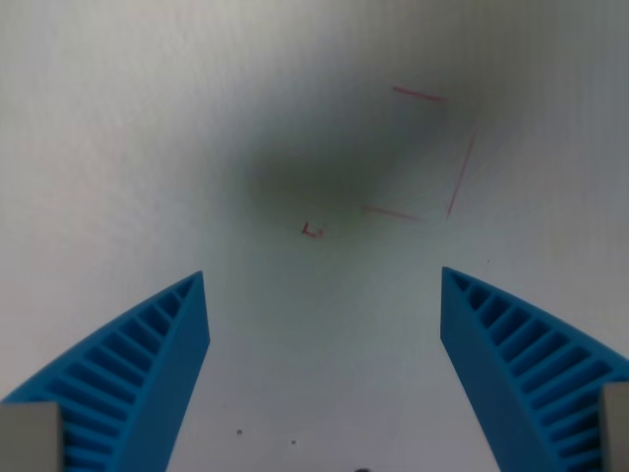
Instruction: Move in gripper positive x
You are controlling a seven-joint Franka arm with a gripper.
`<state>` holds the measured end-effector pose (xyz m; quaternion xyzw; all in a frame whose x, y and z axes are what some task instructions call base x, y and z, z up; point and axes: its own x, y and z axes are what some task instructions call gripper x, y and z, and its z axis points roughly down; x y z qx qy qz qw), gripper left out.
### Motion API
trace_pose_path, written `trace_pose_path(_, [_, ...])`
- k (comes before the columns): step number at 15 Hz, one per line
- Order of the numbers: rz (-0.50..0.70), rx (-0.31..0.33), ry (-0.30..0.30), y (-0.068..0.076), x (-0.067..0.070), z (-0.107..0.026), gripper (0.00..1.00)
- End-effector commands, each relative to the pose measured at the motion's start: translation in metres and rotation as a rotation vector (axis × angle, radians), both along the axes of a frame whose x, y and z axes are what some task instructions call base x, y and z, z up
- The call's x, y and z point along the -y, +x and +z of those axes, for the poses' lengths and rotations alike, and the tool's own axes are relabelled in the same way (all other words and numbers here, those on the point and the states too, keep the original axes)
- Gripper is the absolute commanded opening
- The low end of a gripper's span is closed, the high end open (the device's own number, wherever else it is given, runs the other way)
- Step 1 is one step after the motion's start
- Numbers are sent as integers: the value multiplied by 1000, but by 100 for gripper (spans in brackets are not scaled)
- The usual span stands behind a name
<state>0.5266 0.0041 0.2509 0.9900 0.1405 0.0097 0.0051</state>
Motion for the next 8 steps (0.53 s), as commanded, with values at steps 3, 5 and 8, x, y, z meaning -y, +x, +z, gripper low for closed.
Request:
trace_pose_path(3, [-16, -26, 4, 26, -9, 2, 100])
trace_pose_path(5, [-16, -26, 4, 36, -11, 2, 100])
trace_pose_path(8, [-16, -26, 4, 50, -15, 2, 100])
